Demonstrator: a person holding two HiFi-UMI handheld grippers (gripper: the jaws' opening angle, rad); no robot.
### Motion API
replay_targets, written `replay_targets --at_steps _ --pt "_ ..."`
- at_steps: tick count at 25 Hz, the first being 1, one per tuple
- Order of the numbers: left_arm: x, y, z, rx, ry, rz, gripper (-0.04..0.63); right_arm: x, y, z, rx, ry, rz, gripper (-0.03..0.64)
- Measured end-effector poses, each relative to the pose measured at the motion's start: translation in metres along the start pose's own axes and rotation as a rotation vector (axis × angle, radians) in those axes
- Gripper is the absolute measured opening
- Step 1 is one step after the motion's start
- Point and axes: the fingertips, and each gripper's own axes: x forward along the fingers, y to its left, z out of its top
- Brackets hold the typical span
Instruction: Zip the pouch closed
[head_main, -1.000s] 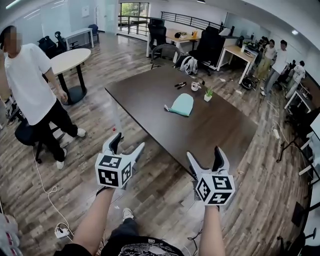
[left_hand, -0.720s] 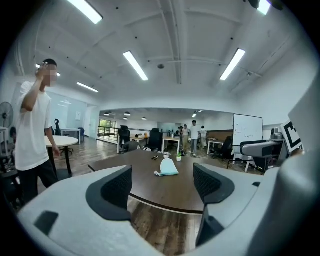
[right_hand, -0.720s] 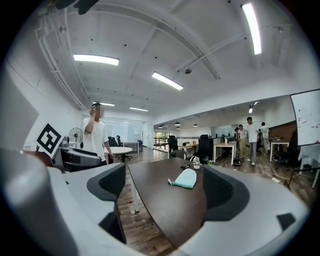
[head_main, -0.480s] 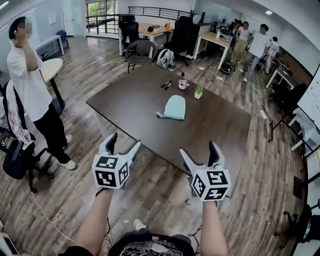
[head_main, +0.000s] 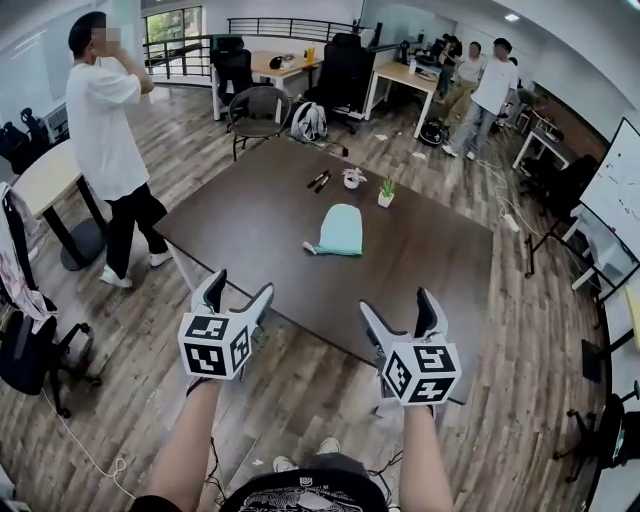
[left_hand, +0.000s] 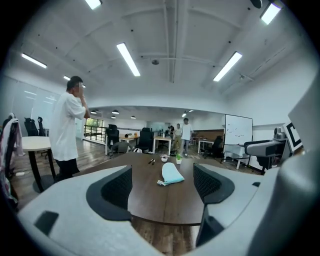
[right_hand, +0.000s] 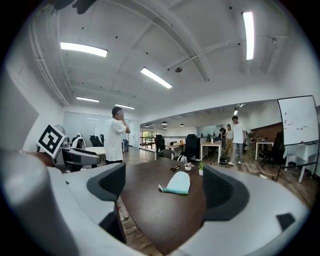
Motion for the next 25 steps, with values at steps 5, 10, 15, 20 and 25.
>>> replay_targets --at_steps 5,10,15,20,25 --pt "0.033 0.005 0.007 0.01 0.003 -0.014 0.351 0.031 -0.012 -0.004 0.01 0.009 0.001 0.465" --pt "0.081 0.009 0.016 0.026 -0.003 -0.009 0.351 0.075 -0.036 -0.004 0.015 -0.005 0.013 0.465" --pt "0.15 0.005 0.036 0.034 -0.006 -0.021 0.351 0.125 -0.073 0.003 0.023 -0.01 0.017 0.465" --pt "0.211 -0.008 0.058 0.037 -0.009 -0.044 0.351 0.164 -0.114 0.012 0.033 -0.005 0.009 0.465" --pt "0.262 -0.019 0.069 0.051 -0.001 -0.07 0.351 0.197 -0.151 0.016 0.041 -0.007 -0.01 0.465"
